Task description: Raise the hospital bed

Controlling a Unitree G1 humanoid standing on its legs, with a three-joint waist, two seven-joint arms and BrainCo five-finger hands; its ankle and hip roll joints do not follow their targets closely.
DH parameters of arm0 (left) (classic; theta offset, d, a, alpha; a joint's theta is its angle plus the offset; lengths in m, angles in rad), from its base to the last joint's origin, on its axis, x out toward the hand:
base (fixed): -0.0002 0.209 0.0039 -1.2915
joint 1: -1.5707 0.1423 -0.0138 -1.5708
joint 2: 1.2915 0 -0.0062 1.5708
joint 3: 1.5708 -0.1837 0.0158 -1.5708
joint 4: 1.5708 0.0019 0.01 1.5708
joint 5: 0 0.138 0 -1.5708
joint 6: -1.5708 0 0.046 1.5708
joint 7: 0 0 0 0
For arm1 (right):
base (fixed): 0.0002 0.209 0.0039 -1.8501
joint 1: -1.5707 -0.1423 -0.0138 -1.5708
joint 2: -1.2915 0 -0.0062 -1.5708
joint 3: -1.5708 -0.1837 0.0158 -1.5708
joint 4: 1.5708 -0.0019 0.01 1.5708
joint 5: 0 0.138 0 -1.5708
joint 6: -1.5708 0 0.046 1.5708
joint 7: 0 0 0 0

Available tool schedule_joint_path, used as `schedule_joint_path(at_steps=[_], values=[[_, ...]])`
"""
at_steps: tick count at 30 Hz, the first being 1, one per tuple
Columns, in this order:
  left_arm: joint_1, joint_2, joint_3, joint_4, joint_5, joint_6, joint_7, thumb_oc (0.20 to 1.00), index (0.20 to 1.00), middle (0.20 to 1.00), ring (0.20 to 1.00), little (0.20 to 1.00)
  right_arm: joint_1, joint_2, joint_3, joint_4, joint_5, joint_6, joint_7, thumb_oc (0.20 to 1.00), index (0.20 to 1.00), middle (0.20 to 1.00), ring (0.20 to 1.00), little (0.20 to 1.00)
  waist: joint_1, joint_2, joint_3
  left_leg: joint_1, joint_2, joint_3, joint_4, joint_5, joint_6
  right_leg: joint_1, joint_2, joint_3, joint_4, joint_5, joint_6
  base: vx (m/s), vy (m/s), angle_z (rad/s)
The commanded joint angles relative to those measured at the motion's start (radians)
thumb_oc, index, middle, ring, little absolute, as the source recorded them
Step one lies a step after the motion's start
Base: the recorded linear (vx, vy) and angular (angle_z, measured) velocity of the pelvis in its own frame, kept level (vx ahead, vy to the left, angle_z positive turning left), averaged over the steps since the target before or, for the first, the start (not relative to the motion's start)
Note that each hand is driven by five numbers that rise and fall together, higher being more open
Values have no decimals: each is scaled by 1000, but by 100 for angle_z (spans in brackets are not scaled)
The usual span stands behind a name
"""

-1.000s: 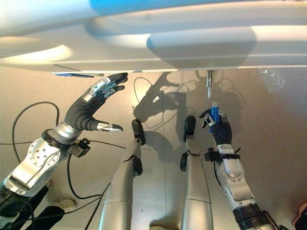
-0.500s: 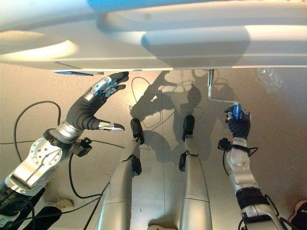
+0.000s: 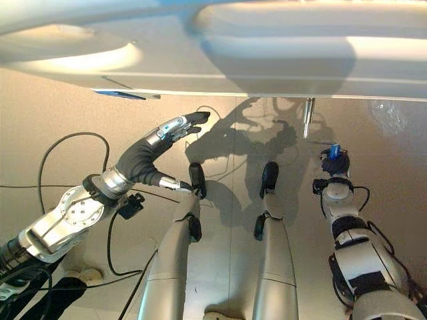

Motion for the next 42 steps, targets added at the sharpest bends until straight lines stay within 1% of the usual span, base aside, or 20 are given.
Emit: schedule_joint_path(at_steps=[1,4,5,6,8,10,12,13,15,18,21,26,29,32,36,38,39,40,41,42], values=[[0,-44,11,-84,-29,-39,-27,1000,1000,1000,1000,1000,-33,-164,70,70,-72,89,62,200,200,200,200,200,27,69,-20,23,1,-36,-14,-32,-42,1,22,-32,40,-33,47,0,0,0],[-18,-103,12,-71,-30,-29,-37,1000,1000,1000,1000,1000,-76,-84,132,94,-141,126,117,200,200,200,200,200,45,81,-20,14,-1,-38,0,-34,-39,-4,21,-35,48,-37,44,0,0,0],[-18,-104,13,-71,-30,-29,-37,1000,1000,1000,1000,1000,-76,-84,132,94,-141,126,117,200,200,200,200,200,44,82,-20,13,-1,-38,1,-34,-39,-4,21,-35,48,-37,44,0,0,0],[-19,-133,23,-62,-21,-19,-37,1000,1000,1000,1000,1000,-92,-31,166,91,-184,142,143,200,200,200,200,200,51,86,-20,8,-1,-38,5,-36,-38,-10,20,-36,54,-37,42,0,0,0],[-11,-164,40,-53,-12,-8,-35,1000,1000,1000,1000,1000,-101,27,197,84,-236,153,163,200,200,200,200,200,57,92,-20,3,-1,-38,6,-36,-36,-18,23,-35,58,-39,41,0,0,0],[-4,-173,50,-55,-4,-6,-32,1000,1000,1000,1000,1000,-107,49,213,81,-263,158,165,200,200,200,200,200,57,93,-20,1,-1,-38,6,-36,-36,-20,23,-35,59,-39,41,2,7,-2],[16,-203,75,-58,12,2,-27,1000,1000,1000,1000,1000,-134,123,287,67,-381,174,197,200,200,200,200,200,64,95,-20,-5,0,-41,4,-35,-35,-26,24,-38,56,-38,42,3,7,-6],[19,-203,78,-59,12,3,-27,1000,1000,1000,1000,1000,-135,124,289,67,-382,175,197,200,200,200,200,200,61,95,-20,-5,-1,-41,4,-35,-35,-27,23,-38,57,-38,42,3,7,-7],[41,-216,101,-62,21,9,-21,1000,1000,1000,1000,1000,-151,177,328,49,-449,178,195,200,200,200,200,200,61,93,-20,-11,0,-42,7,-37,-35,-32,25,-37,58,-39,40,9,22,-6],[71,-237,138,-69,32,15,-7,1000,1000,1000,1000,1000,-181,271,460,-28,-652,183,201,200,200,200,200,200,64,86,-20,-21,-2,-47,8,-37,-35,-38,27,-39,56,-37,39,12,22,-5],[91,-248,158,-74,33,18,-9,1000,1000,1000,1000,1000,-185,314,496,-99,-715,180,213,200,200,200,200,200,62,83,-20,-28,-5,-51,8,-37,-34,-43,25,-42,56,-36,39,11,3,-10],[93,-268,177,-71,36,18,-4,1000,1000,1000,1000,1000,-175,390,516,-175,-738,170,227,200,200,200,200,200,65,78,-20,-32,-5,-57,10,-37,-34,-43,22,-43,56,-35,39,9,-1,-1],[94,-270,186,-74,30,14,-3,1000,1000,1000,1000,1000,-163,413,523,-198,-747,164,234,200,200,200,200,200,69,80,-20,-36,-7,-58,12,-37,-35,-46,19,-45,56,-35,40,6,6,3],[97,-269,191,-80,28,10,-2,1000,1000,1000,1000,1000,-156,434,571,-236,-811,154,252,200,200,200,200,200,72,80,-20,-42,-8,-61,16,-38,-35,-48,16,-47,59,-37,42,0,0,0],[99,-269,188,-85,18,4,-6,1000,1000,1000,1000,1000,-150,443,584,-292,-809,135,260,200,200,200,200,200,76,84,-20,-48,-9,-65,22,-38,-35,-52,13,-50,63,-38,42,0,0,0],[97,-266,177,-87,9,-4,-10,1000,1000,1000,1000,1000,-150,448,604,-402,-781,95,271,200,200,200,200,200,79,85,-20,-51,-10,-66,22,-37,-35,-54,12,-50,65,-38,42,0,0,0],[96,-266,177,-86,9,-4,-10,1000,1000,1000,1000,1000,-150,446,603,-405,-781,96,272,200,200,200,200,200,79,85,-20,-51,-10,-66,23,-37,-35,-55,11,-50,65,-38,42,0,0,0],[100,-259,170,-89,2,-13,-9,1000,1000,1000,1000,1000,-138,440,588,-481,-714,68,258,200,200,200,200,200,80,87,-20,-50,-10,-66,21,-34,-36,-53,12,-48,65,-39,42,0,0,0],[99,-259,169,-89,2,-13,-9,1000,1000,1000,1000,1000,-137,438,587,-484,-713,69,259,200,200,200,200,200,81,87,-20,-49,-10,-66,20,-34,-36,-52,12,-48,65,-39,42,0,0,0],[102,-237,167,-89,-7,-24,-8,1000,1000,1000,1000,1000,-115,400,565,-612,-622,32,250,200,200,200,200,200,75,81,-20,-51,-9,-65,21,-32,-37,-54,12,-47,65,-38,42,0,0,0]])
